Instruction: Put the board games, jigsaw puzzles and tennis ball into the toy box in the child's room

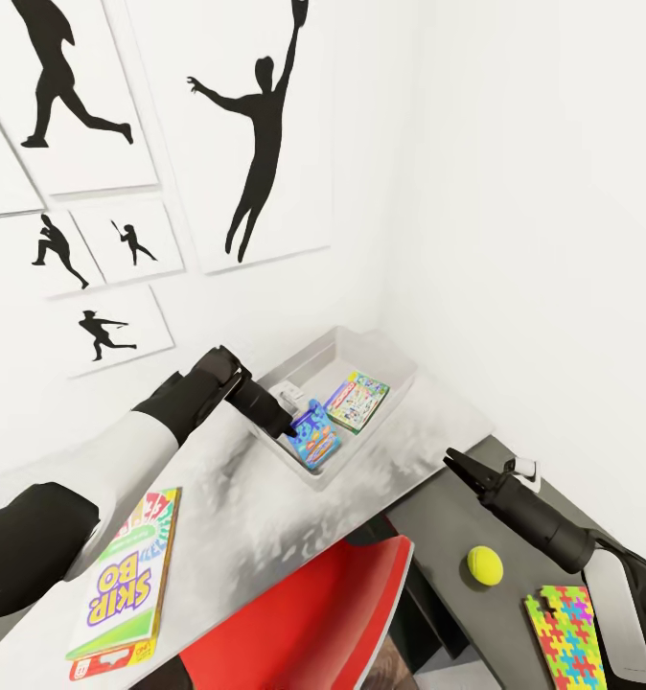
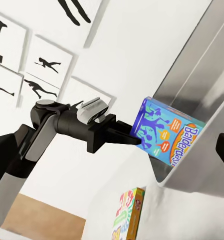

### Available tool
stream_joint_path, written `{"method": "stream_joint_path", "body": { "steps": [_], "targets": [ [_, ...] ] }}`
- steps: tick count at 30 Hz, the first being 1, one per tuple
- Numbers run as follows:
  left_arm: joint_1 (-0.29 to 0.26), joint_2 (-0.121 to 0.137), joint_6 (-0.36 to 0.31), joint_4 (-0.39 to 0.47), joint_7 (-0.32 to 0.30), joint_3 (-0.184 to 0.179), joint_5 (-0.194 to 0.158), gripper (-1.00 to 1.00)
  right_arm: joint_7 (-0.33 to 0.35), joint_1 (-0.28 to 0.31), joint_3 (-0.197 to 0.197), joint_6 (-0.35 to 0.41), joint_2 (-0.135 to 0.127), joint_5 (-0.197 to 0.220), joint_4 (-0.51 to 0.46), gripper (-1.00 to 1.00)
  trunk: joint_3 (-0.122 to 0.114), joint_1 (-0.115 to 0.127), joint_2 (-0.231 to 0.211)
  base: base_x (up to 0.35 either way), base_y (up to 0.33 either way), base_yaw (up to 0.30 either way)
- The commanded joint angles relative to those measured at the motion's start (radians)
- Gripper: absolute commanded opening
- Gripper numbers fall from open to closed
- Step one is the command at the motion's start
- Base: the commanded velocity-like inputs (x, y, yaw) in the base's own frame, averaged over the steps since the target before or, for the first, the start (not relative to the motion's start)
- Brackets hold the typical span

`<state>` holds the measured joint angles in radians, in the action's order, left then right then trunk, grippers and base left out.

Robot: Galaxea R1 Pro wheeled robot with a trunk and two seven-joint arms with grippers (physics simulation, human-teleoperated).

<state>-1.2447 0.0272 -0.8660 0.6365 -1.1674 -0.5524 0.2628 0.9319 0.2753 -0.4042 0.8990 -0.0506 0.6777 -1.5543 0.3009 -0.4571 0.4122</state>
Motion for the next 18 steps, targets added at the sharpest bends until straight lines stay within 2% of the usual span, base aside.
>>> {"method": "stream_joint_path", "body": {
  "steps": [1, 8, 11, 12, 18],
  "targets": [
    [-0.001, 0.000, -0.006, 0.002, -0.008, -0.001, 0.007, -1.00, 0.002, 0.001, -0.001, 0.004, 0.000, 0.000, 0.000, 1.00, 0.002, -0.001, 0.002, 0.000, 0.000, 0.000],
    [-0.002, 0.000, -0.007, 0.002, -0.008, 0.002, 0.007, -1.00, 0.002, 0.001, -0.001, 0.004, 0.000, 0.000, -0.001, 1.00, 0.002, -0.001, 0.002, 0.000, 0.000, 0.000],
    [-0.008, -0.001, -0.007, 0.002, -0.008, 0.024, 0.007, -1.00, 0.002, 0.001, -0.001, 0.003, 0.000, -0.001, 0.000, 1.00, 0.002, -0.001, 0.002, 0.000, 0.000, 0.000],
    [-0.009, -0.001, -0.007, 0.002, -0.008, 0.030, 0.008, 1.00, 0.002, 0.001, -0.001, 0.003, 0.000, -0.001, 0.000, 1.00, 0.002, -0.001, 0.002, 0.000, 0.000, 0.000],
    [-0.016, -0.001, -0.012, 0.002, -0.008, 0.043, 0.009, 1.00, 0.002, 0.001, -0.001, 0.003, 0.001, -0.001, -0.001, 1.00, 0.002, -0.001, 0.002, 0.000, 0.000, 0.000]
  ]
}}
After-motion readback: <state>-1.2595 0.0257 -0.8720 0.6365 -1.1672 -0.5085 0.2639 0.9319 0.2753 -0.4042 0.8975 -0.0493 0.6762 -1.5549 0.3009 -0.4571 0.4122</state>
